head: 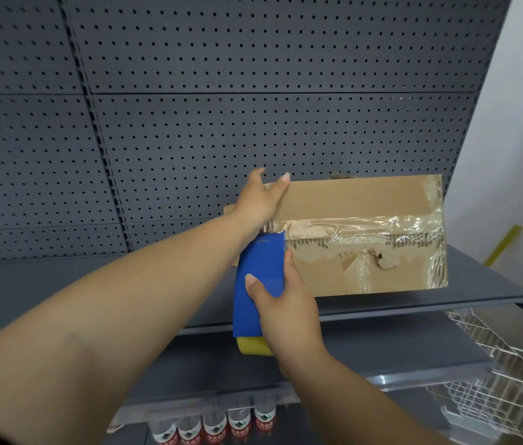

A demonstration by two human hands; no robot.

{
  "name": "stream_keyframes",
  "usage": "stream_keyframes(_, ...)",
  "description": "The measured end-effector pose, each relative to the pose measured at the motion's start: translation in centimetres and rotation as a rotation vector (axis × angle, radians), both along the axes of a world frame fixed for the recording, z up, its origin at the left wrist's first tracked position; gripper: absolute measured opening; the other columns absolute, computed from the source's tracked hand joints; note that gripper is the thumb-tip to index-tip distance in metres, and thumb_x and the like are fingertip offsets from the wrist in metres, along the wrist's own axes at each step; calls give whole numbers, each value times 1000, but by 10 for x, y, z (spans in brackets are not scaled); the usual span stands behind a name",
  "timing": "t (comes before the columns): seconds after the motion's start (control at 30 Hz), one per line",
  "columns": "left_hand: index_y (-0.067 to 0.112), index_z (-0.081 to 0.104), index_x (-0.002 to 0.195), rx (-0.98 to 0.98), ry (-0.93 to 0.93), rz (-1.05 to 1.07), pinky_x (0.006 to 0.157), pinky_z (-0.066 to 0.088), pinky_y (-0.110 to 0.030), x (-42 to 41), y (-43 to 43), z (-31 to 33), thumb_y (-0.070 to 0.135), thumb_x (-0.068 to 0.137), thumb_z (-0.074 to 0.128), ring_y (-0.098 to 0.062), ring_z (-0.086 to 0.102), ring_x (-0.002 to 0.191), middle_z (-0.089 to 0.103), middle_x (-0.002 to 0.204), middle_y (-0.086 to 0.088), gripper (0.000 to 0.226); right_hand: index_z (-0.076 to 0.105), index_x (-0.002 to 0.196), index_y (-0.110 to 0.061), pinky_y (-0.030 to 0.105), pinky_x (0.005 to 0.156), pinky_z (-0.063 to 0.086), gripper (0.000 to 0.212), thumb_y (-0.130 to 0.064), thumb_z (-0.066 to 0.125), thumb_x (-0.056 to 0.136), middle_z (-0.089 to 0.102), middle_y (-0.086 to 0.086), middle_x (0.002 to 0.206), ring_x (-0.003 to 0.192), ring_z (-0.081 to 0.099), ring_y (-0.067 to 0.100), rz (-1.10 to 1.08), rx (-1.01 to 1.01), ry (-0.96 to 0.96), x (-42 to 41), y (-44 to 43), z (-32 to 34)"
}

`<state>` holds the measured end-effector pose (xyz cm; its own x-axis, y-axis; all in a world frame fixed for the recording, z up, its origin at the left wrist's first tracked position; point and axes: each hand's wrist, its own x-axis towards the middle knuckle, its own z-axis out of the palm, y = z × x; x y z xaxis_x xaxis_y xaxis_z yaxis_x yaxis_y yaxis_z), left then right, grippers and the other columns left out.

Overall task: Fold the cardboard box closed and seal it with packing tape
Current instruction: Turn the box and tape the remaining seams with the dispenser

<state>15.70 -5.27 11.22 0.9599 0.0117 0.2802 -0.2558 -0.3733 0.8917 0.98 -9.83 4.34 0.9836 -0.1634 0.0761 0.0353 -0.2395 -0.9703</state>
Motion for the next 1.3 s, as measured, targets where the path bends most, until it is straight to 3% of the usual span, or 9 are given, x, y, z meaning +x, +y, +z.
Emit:
stream_keyframes(0.13,23,24,145,-41,15,-50,107,36,-36,2,-3,-1,42,79,69,-23,38,131,34,147,-2,82,19,147,-40,34,90,50,70,-42,56,87,56,-6,128,110,56,17,-5,-16,-10,2,-4,1)
stream_keyframes(0.27,26,23,145,-150,38,-103,103,35,-31,8,-8,2,35,83,67,-23,36,132,32,148,-5,76,15,148,-38,37,88,51,71,-43,54,88,57,-3,125,107,57,19,5,-78,-14,3,-10,4)
stream_keyframes(0.5,21,30,142,-174,49,-90,102,42,-37,18,-13,11,33,85,66,-25,47,121,37,144,-6,68,8,148,-41,22,71,45,75,-43,55,89,54,-6,127,99,56,14,40,-72,-15,-4,-24,11)
stream_keyframes(0.63,15,37,139,184,20,-73,102,34,-31,25,-9,17,50,85,59,-25,44,125,44,139,-6,68,9,149,-39,22,74,46,75,-42,55,89,53,-6,129,102,56,13,39,-57,-16,-2,-28,10)
stream_keyframes(0.8,16,50,130,841,-165,39,116,3,-50,24,-5,22,71,84,34,-25,49,122,63,116,-7,74,8,149,-38,28,81,50,75,-42,54,90,56,-3,125,101,57,16,31,-56,5,-2,-22,5)
stream_keyframes(0.87,14,54,125,957,-259,44,116,7,-47,22,-5,22,71,85,30,-26,52,116,66,104,-8,74,7,149,-37,26,79,48,75,-42,53,91,56,-3,125,97,56,14,33,-49,12,-2,-22,4)
stream_keyframes(0.93,12,61,97,912,-301,30,98,38,-42,22,-6,19,69,85,35,-28,56,103,60,78,-4,64,7,150,-36,24,77,45,75,-42,52,91,54,-4,128,97,53,13,34,-49,8,-1,-22,4)
stream_keyframes(1.03,16,43,63,854,-309,53,61,36,-31,29,-5,15,70,83,39,-25,55,81,45,60,1,58,8,149,-37,26,79,47,74,-42,53,91,54,-4,128,101,55,14,32,-70,-2,2,-23,4)
stream_keyframes(1.3,13,38,57,840,-315,54,56,33,-30,41,-9,23,68,84,41,-22,49,68,42,56,-2,61,7,149,-40,22,74,47,75,-42,53,90,57,-3,118,88,56,11,19,-84,4,-2,-27,6)
